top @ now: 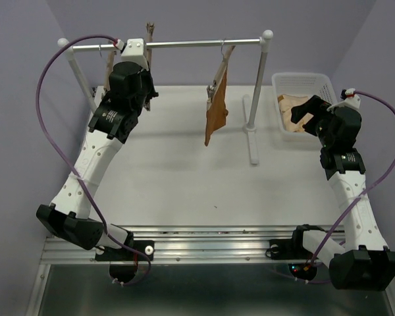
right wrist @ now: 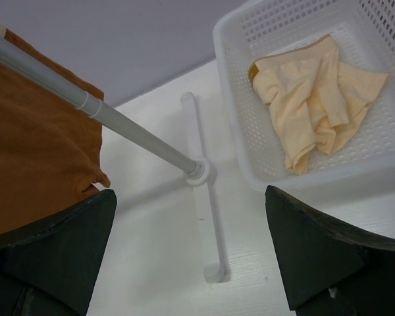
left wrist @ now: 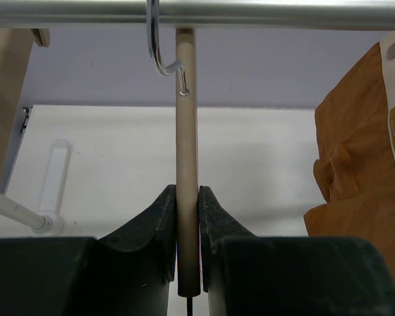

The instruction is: Remove the underwear clipped to the hanger

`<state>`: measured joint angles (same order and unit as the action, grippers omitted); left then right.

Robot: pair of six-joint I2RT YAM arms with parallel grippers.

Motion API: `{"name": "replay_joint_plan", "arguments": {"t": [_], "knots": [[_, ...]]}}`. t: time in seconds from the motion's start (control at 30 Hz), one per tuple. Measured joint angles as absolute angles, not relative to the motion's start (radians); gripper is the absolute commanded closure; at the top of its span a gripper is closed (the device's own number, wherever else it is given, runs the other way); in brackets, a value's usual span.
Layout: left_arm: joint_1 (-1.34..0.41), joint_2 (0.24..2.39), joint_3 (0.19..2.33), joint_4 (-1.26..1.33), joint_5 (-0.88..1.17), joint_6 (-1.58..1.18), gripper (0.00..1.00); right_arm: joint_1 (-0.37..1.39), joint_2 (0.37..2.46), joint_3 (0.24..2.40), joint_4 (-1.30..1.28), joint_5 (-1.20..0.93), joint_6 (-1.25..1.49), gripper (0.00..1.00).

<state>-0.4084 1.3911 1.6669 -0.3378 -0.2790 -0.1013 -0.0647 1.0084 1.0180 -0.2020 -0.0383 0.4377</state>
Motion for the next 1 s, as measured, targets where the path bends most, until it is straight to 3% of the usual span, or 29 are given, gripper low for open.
{"name": "replay_joint_plan", "arguments": {"t": [0.2, 0.73, 1.0], "knots": [[-0.408, 1.37, 1.634, -0.325, -0.276, -0.094, 1.0, -0.065, 1.008, 1.018, -0.202, -0.042, 0.434, 0.0], [-0.408, 1.206, 1.308, -0.238, -0.221, -0.094, 1.0, -0.065, 1.021, 1.015, -0.207, -0.072, 0.428, 0.0], [-0.409, 1.108, 1.184, -0.207, -0.157, -0.138, 1.0, -0.065, 1.021, 0.965, -0.192, -0.205, 0.407, 0.0]]}}
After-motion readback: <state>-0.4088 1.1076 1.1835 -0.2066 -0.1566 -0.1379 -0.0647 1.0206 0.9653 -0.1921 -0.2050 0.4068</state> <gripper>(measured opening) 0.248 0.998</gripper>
